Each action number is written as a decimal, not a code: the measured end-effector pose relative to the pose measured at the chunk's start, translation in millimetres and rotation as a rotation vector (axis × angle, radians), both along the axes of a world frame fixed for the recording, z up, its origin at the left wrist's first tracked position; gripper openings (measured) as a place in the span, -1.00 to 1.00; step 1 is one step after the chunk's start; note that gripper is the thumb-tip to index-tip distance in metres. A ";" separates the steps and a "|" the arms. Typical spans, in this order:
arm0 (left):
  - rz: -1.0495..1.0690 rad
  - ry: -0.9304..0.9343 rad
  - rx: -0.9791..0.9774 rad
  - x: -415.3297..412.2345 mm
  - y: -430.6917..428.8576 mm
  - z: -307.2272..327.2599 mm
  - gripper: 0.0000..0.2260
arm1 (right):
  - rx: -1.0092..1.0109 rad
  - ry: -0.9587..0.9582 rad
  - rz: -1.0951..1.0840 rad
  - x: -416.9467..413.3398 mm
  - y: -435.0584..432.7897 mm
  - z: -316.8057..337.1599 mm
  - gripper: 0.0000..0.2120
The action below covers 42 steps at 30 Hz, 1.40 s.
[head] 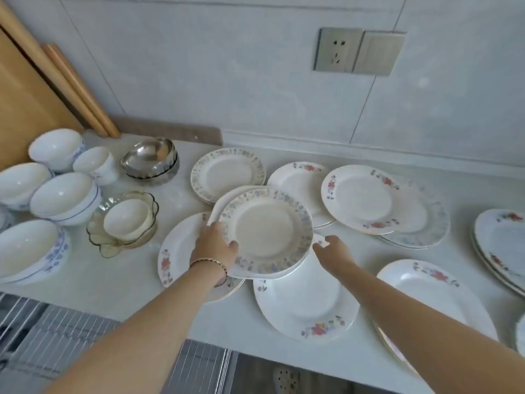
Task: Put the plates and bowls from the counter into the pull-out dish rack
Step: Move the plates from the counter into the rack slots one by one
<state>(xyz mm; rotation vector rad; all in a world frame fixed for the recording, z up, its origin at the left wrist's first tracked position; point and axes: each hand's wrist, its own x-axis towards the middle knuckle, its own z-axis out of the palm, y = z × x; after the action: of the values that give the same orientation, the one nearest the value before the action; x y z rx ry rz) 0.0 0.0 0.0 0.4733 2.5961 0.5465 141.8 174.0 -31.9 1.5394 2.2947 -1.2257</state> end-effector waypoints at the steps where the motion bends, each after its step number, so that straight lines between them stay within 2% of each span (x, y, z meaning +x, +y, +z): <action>1: 0.038 0.005 0.009 -7.1 4.9 -4.1 -0.51 | 0.012 -0.006 -0.007 -5.8 6.5 -5.4 -0.52; 4: 0.142 -0.024 -0.036 -31.8 18.5 -19.3 -0.36 | 0.004 0.002 -0.003 -23.2 18.5 -18.1 -0.50; 7: 0.260 -0.159 -0.001 -59.9 33.6 -36.3 -0.33 | -0.062 0.037 0.009 -42.8 23.6 -32.7 -0.60; 12: 0.318 -0.210 0.011 -69.1 46.9 -52.3 -0.39 | -0.173 0.094 -0.170 -58.4 20.9 -45.7 -0.64; 16: 0.437 -0.230 0.229 -64.8 48.6 -54.1 -0.55 | -0.134 0.129 -0.191 -51.5 11.9 -46.9 -0.65; 19: 0.391 -0.222 0.237 -65.0 35.6 -50.8 -0.57 | -0.149 0.179 -0.220 -44.8 0.7 -42.1 -0.62; 26: 0.243 -0.200 -0.025 -60.4 10.3 -48.0 -0.49 | -0.151 0.194 -0.251 -39.7 -17.6 -42.5 -0.57; 29: 0.229 -0.296 0.022 -68.4 13.3 -50.9 -0.43 | -0.150 0.188 -0.277 -38.4 -20.9 -48.5 -0.57; 35: 0.219 -0.311 0.010 -73.1 21.8 -49.2 -0.36 | -0.178 0.212 -0.333 -34.1 -19.8 -53.7 -0.57; 38: 0.256 -0.316 0.043 -54.7 17.6 -49.1 -0.45 | -0.170 0.262 -0.353 -23.9 -19.4 -44.1 -0.56; 42: 0.356 -0.300 0.187 -18.7 -12.6 -37.2 -0.66 | -0.083 0.335 -0.284 -8.4 -26.7 -16.1 -0.58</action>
<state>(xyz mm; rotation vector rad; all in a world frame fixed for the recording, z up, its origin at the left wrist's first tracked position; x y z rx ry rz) -18.7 -12.6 -37.2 -0.0225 2.3556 0.9091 133.4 147.3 -48.1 1.7945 2.2246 -1.7469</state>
